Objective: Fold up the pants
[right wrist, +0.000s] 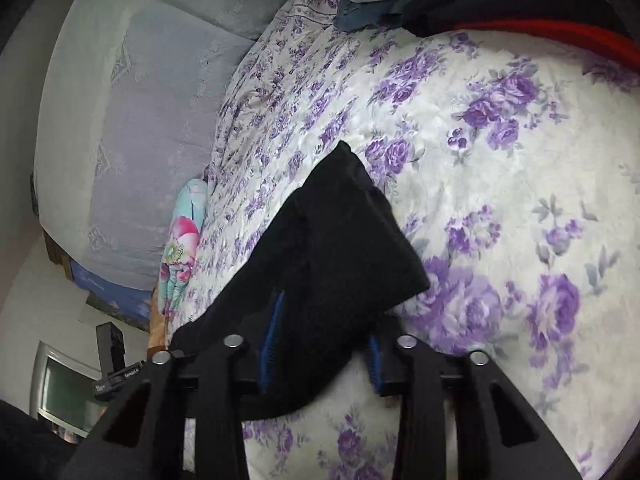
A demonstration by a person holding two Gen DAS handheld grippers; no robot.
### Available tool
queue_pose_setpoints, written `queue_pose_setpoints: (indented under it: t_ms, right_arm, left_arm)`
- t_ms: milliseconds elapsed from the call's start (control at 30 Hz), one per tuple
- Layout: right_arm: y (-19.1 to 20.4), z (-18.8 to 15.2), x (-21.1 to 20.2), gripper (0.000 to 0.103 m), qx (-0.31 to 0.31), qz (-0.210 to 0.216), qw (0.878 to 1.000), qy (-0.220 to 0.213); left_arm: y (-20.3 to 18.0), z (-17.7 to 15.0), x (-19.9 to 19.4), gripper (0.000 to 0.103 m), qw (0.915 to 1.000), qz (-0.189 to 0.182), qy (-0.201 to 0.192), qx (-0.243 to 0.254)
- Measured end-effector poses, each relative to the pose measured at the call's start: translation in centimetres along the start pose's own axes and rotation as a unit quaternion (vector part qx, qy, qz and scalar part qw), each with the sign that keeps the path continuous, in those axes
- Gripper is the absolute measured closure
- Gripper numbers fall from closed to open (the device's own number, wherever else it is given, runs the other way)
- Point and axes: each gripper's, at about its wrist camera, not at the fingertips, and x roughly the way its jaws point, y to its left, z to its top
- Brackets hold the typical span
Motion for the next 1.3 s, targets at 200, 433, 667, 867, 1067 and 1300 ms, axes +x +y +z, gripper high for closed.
queue_pose_setpoints:
  t_ms: [200,433,667,867,1067,1300]
  right_arm:
    - [5.2,4.8,-2.5,0.089,-0.062,0.052,0.997,-0.017]
    - [-1.8,3.0,-1.0,0.085,0.03,-0.043,0.998,0.028]
    - [-1.1,2.2,-1.3,0.037,0.005,0.016,1.0,0.014]
    - [-0.5,3.4,0.3,0.058,0.01,0.067,0.998,0.014]
    - [-2.2,3.8,1.2,0.069,0.04,0.072,0.996,0.02]
    - [-2.4,4.0,1.7,0.086,0.039,0.064,0.997,0.028]
  left_arm:
    - [-4.3,1.7,-1.8,0.013,0.9985,-0.021,-0.03,0.041]
    - [-8.1,1.2,2.3,0.013,0.9967,-0.002,0.012,0.08]
    - [-9.8,2.0,1.8,0.014,0.996,0.022,0.01,0.086]
    - [-12.0,2.2,1.3,0.014,0.9926,0.048,0.004,0.112]
    - [-12.8,2.4,0.8,0.014,0.9925,0.047,-0.004,0.113]
    - [-13.0,2.4,0.3,0.014,0.9929,0.047,-0.006,0.109]
